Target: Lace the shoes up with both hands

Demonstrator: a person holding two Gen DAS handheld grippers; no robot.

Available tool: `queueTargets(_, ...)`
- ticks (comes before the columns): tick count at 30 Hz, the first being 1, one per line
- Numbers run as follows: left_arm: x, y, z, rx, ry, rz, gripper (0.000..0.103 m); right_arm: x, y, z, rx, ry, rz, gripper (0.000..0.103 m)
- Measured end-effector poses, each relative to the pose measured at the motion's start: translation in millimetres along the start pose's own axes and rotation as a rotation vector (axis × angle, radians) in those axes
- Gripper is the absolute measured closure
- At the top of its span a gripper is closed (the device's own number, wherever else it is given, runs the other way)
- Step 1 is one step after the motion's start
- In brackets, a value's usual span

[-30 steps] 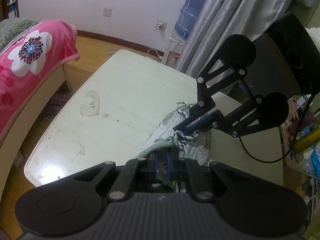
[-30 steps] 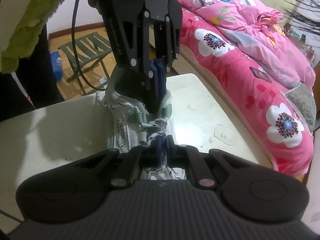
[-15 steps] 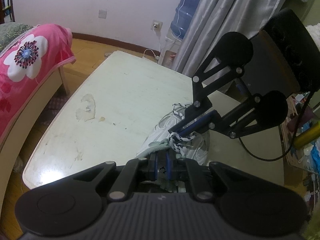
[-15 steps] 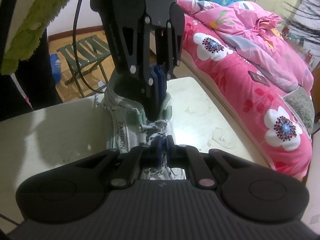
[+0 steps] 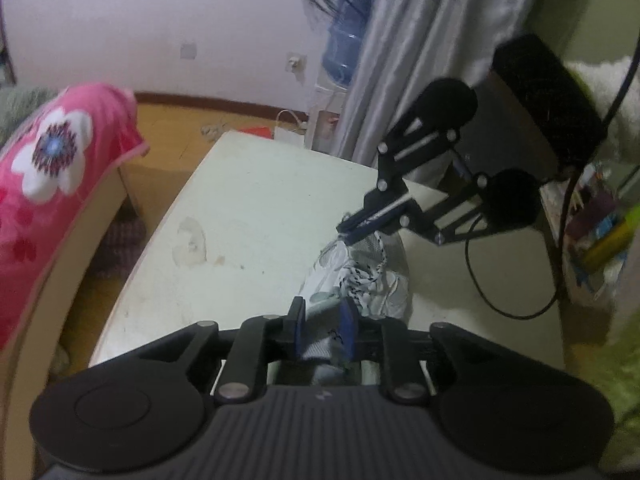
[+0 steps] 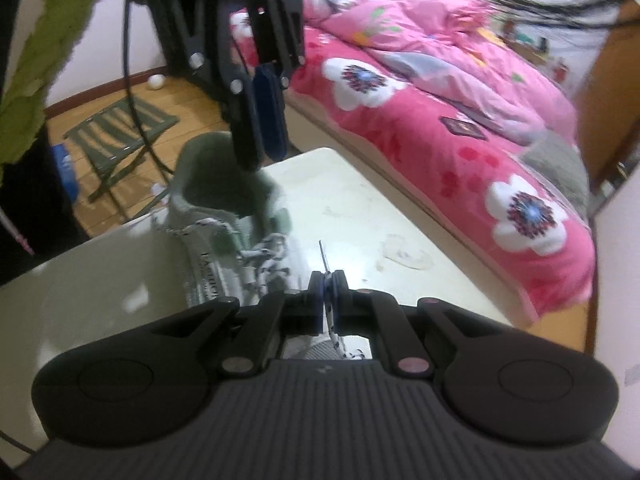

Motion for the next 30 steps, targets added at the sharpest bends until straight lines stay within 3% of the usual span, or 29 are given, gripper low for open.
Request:
queueTargets(5, 12, 16, -1, 0.006, 0.095, 0.045, 0.082, 6, -7, 3, 0.063, 0.163, -0.049, 0.100)
queueTargets(13, 5, 20, 0, 0.008, 0.026, 0.025, 0.079, 0, -3, 8, 0.230, 0.481, 0.006, 0.100)
queueTargets(18, 1, 19, 0, 0.008, -0.022, 0.021, 0.079, 9, 15, -5, 0.252, 0.663, -0.040, 0.100)
queueTargets(22, -3, 20, -1, 0.003, -0.063, 0.000, 0.078, 11, 26, -15, 0.209, 0.720, -0.091, 0.100)
queueTargets(30, 2, 18, -4, -0.005, 0.005, -0.010, 0.076, 11, 35, -23, 0.181, 0.784, -0.166, 0.100)
Point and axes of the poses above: each gripper's, at about its wrist camera, not at the fingertips, and y roughly the way its jaws point, x to its right, z to its top, the point moved 5 cm from there along y, roughly the way its jaws point, and after that the axes turned 10 degrees about z, right-handed, at the moved point
